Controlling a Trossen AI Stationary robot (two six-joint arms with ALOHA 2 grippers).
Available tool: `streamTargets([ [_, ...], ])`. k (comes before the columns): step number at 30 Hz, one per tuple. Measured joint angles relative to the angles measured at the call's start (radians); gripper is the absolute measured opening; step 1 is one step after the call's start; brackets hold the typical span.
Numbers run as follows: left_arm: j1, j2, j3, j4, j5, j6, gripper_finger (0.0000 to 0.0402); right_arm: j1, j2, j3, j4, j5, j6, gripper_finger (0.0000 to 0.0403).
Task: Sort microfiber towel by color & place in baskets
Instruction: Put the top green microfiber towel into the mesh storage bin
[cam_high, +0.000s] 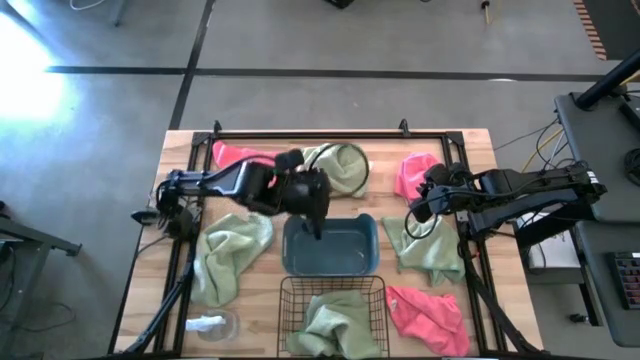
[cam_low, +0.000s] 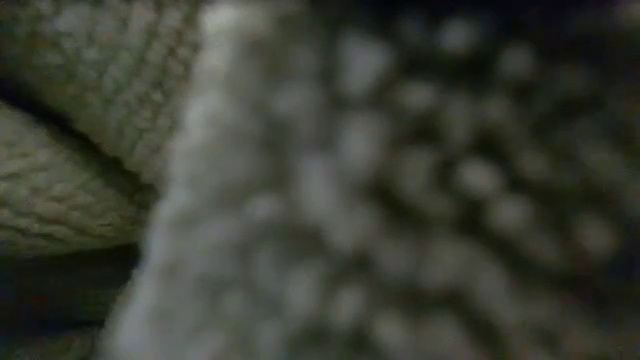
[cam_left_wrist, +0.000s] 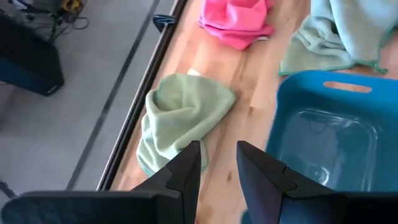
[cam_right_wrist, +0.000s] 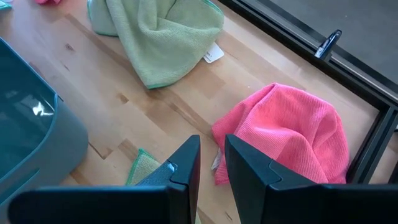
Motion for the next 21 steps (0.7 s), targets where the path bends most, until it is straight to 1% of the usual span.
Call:
streamTargets([
  [5, 0.104, 0.000, -0.074, 0.109, 0.129, 0.133, 0.0089, 0.000, 0.000, 0.000, 0.000, 0.000, 0.000, 0.0068],
  [10, 0.195, -0.001, -0.193, 0.213, 0.270, 0.221, 0.0089, 0.000, 0.000, 0.000, 0.000, 0.001, 0.000, 0.0068],
  [13, 0.235, -0.014, -0.273, 0.270, 0.328, 0.261, 0.0089, 0.000, 0.000, 0.000, 0.000, 0.001, 0.002, 0.0068],
  [17, 0.287, -0.072, -0.404, 0.367, 0.383, 0.292, 0.0089, 0.000, 0.000, 0.000, 0.001, 0.001, 0.003, 0.0068],
  [19, 0.314, -0.120, -0.486, 0.442, 0.407, 0.305, 0.0089, 0.000, 0.000, 0.000, 0.001, 0.001, 0.003, 0.0068],
  [21, 0.349, -0.178, -0.570, 0.542, 0.461, 0.307, 0.0089, 0.000, 0.000, 0.000, 0.001, 0.001, 0.003, 0.0068],
])
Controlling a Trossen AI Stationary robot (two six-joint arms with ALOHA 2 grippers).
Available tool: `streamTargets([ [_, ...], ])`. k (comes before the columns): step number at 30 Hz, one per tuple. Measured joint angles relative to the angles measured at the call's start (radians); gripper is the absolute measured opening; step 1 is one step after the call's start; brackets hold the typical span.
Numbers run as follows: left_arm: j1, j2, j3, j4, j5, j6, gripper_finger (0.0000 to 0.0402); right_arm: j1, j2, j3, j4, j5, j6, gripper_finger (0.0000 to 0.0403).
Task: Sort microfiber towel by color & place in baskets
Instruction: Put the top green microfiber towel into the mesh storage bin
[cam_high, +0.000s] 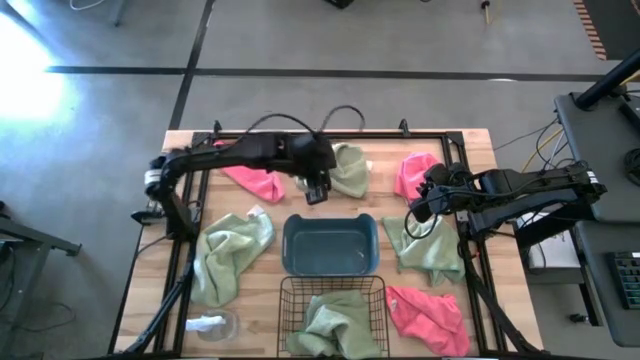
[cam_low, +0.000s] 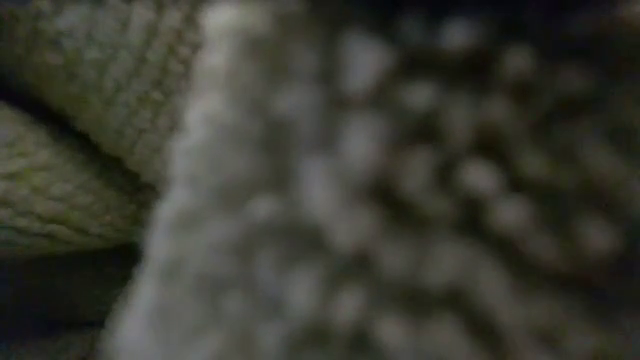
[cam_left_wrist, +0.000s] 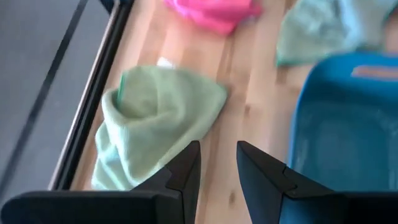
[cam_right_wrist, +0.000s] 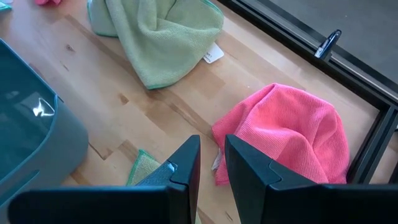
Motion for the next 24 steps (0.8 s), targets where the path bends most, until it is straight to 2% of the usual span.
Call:
streamTargets([
  [3, 0.049, -0.085, -0.134, 0.157, 0.089, -0.010, 0.0089, 0.000, 0.000, 0.000, 0.002, 0.003, 0.000, 0.0068],
  [9, 0.096, -0.163, -0.329, 0.309, 0.109, -0.033, 0.0089, 0.000, 0.000, 0.000, 0.002, 0.008, 0.000, 0.0068],
  [12, 0.110, -0.167, -0.384, 0.345, 0.119, -0.031, 0.0089, 0.000, 0.000, 0.000, 0.003, 0.008, 0.001, 0.0068],
  [19, 0.187, -0.137, -0.486, 0.500, 0.325, -0.026, 0.0089, 0.000, 0.000, 0.000, 0.003, 0.007, 0.005, 0.0068],
  [22, 0.227, -0.132, -0.518, 0.539, 0.330, -0.023, 0.0089, 0.000, 0.000, 0.000, 0.003, 0.007, 0.025, 0.0068],
  [24, 0.248, -0.132, -0.527, 0.544, 0.274, -0.012, 0.0089, 0.000, 0.000, 0.000, 0.003, 0.007, 0.034, 0.0068],
])
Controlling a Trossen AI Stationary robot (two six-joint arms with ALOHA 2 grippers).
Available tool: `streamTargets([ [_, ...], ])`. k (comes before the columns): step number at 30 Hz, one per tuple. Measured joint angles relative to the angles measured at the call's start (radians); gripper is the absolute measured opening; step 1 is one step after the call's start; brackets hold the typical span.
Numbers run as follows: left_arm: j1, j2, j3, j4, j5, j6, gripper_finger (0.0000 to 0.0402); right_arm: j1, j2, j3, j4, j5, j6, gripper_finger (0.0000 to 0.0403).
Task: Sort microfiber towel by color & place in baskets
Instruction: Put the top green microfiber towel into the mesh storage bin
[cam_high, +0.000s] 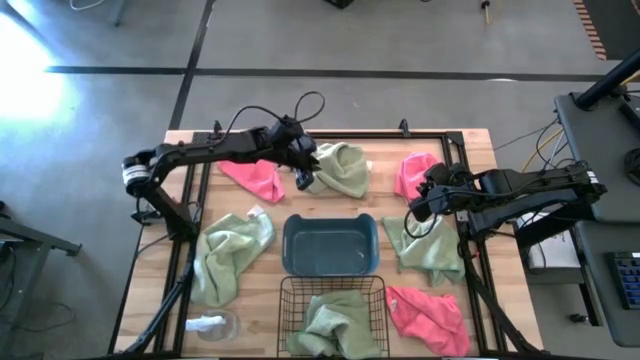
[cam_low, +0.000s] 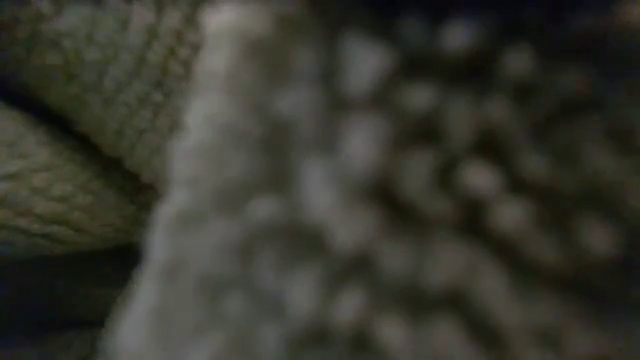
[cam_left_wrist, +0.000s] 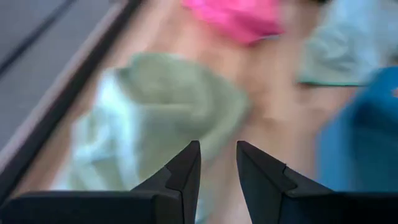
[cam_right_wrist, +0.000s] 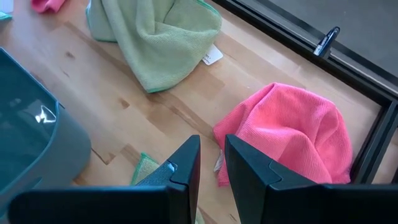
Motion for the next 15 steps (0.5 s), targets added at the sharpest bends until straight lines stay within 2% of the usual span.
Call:
streamTargets([
  [3, 0.023, 0.000, -0.003, -0.003, -0.089, 0.008, 0.0089, 0.000, 0.000, 0.000, 0.000, 0.000, 0.009, 0.0068],
  [8, 0.044, 0.004, -0.002, 0.007, -0.113, 0.001, 0.0089, 0.000, 0.000, 0.000, 0.000, 0.000, 0.023, 0.0068],
  [12, 0.053, 0.035, -0.002, -0.007, -0.095, -0.023, 0.0089, 0.000, 0.000, 0.000, 0.000, 0.000, 0.034, 0.0068],
  [15, 0.061, 0.073, -0.002, -0.023, -0.018, -0.056, 0.0089, 0.000, 0.000, 0.000, 0.000, 0.000, 0.035, 0.0068],
])
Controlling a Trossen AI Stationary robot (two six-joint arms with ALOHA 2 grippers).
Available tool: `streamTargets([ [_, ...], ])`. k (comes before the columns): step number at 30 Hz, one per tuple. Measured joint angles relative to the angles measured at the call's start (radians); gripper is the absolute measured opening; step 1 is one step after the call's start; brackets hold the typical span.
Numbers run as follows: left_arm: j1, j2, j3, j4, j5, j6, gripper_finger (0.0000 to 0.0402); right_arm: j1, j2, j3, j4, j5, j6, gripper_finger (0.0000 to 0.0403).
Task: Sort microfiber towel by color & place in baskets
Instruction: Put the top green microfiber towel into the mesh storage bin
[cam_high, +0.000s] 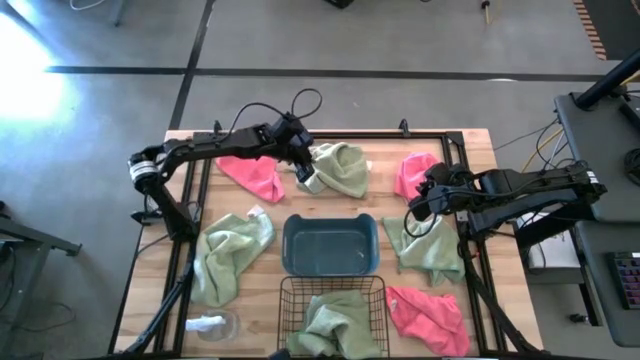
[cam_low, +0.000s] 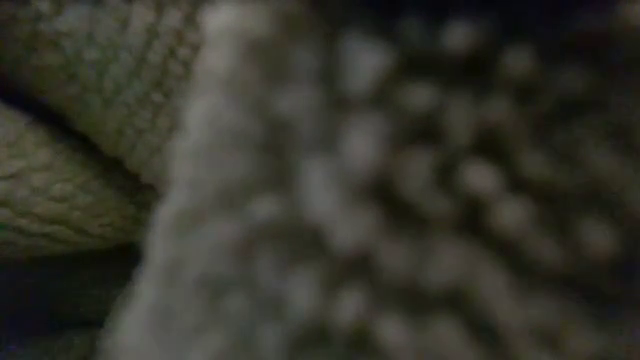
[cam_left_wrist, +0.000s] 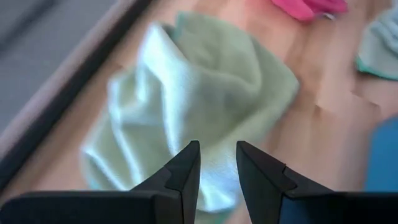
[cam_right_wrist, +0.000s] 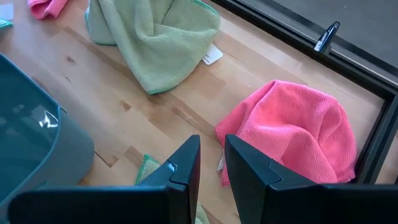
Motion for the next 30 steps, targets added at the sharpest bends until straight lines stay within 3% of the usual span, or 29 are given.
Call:
streamTargets([
  [3, 0.001, 0.041, 0.002, 0.000, 0.066, -0.019, 0.0089, 0.000, 0.000, 0.000, 0.000, 0.000, 0.001, 0.0068],
  [10, 0.002, 0.073, 0.055, -0.038, 0.040, -0.010, 0.0103, 0.000, 0.000, 0.000, 0.003, -0.001, 0.003, 0.0068],
  [19, 0.001, 0.094, 0.110, -0.120, 0.040, 0.008, 0.0159, 0.000, 0.000, 0.000, 0.005, -0.009, 0.003, 0.0068],
  [30, 0.002, 0.094, 0.255, -0.295, -0.064, 0.033, 0.0194, 0.000, 0.000, 0.000, 0.004, -0.008, 0.002, 0.0068],
])
